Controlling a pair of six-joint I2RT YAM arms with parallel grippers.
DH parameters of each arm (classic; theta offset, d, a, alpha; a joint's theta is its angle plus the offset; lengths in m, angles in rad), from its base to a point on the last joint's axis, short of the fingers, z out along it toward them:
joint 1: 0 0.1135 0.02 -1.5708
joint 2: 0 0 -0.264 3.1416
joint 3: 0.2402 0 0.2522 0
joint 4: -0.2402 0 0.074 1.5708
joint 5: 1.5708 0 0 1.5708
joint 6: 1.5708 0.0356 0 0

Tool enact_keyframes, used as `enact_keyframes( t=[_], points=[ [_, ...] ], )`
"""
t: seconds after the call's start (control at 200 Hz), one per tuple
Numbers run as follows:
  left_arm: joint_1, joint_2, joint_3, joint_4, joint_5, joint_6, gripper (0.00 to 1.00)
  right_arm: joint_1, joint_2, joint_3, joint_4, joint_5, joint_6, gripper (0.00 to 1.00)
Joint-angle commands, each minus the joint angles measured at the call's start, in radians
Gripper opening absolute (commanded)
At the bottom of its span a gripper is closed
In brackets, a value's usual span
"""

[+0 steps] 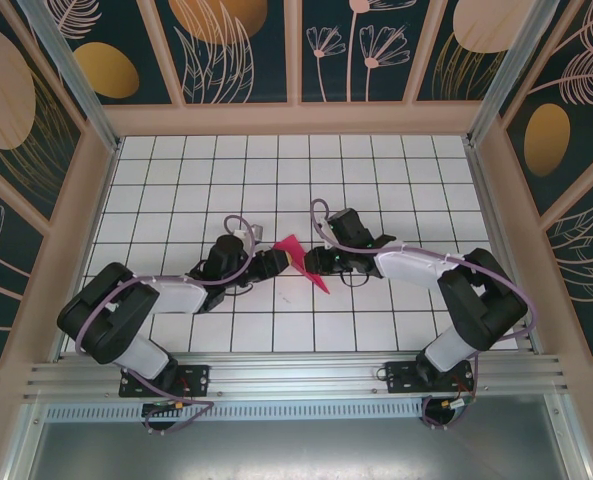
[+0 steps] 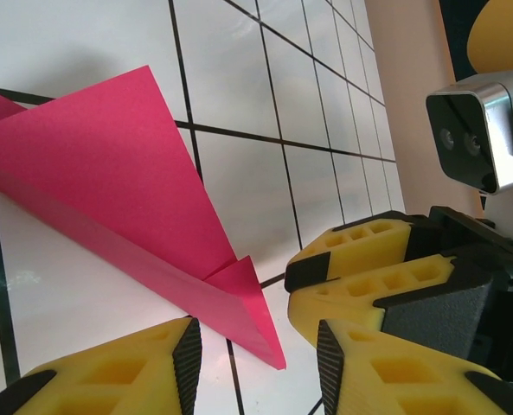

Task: Fold a paper plane with a square sheet of paper (pick it up from the middle)
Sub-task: Move the paper plane to the center of the table.

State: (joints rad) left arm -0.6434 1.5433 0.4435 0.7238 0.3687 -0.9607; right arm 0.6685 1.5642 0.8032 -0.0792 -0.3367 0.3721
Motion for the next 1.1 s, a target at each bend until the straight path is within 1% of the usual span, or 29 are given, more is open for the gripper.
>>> enact_keyframes(
  t=[0.0,0.065,0.205,0.425,0.48,0.57,0.736,0.886,1.096],
  points=[
    [-0.021,0.019,0.027,0.036,-0.053,-0.021,0.43,-0.014,-0.011,-0.023,0.021,-0.003,-0.003,0.30],
    [-0.028,0.027,0.025,0.044,-0.065,-0.028,0.43,-0.014,-0.016,-0.036,0.040,-0.020,0.002,0.30],
    [-0.035,0.042,0.015,0.071,-0.062,-0.041,0.43,-0.029,-0.005,-0.041,0.040,-0.012,0.001,0.31],
    [-0.034,0.041,0.016,0.086,-0.065,-0.055,0.44,-0.049,0.003,-0.045,0.047,-0.033,-0.002,0.32],
    [-0.033,0.036,0.026,0.066,-0.075,-0.057,0.47,-0.058,0.004,-0.051,0.061,-0.043,0.000,0.32],
    [-0.033,0.029,0.035,0.029,-0.091,-0.057,0.47,-0.072,0.016,-0.055,0.086,-0.091,0.003,0.33],
    [-0.034,0.028,0.031,0.033,-0.087,-0.060,0.47,-0.073,0.053,-0.043,0.097,-0.134,-0.009,0.34],
    [-0.035,0.028,0.027,0.035,-0.083,-0.064,0.47,-0.072,0.088,-0.029,0.082,-0.117,-0.030,0.34],
    [-0.034,0.028,0.022,0.032,-0.077,-0.064,0.47,-0.062,0.124,-0.016,0.077,-0.155,-0.070,0.35]
  ],
)
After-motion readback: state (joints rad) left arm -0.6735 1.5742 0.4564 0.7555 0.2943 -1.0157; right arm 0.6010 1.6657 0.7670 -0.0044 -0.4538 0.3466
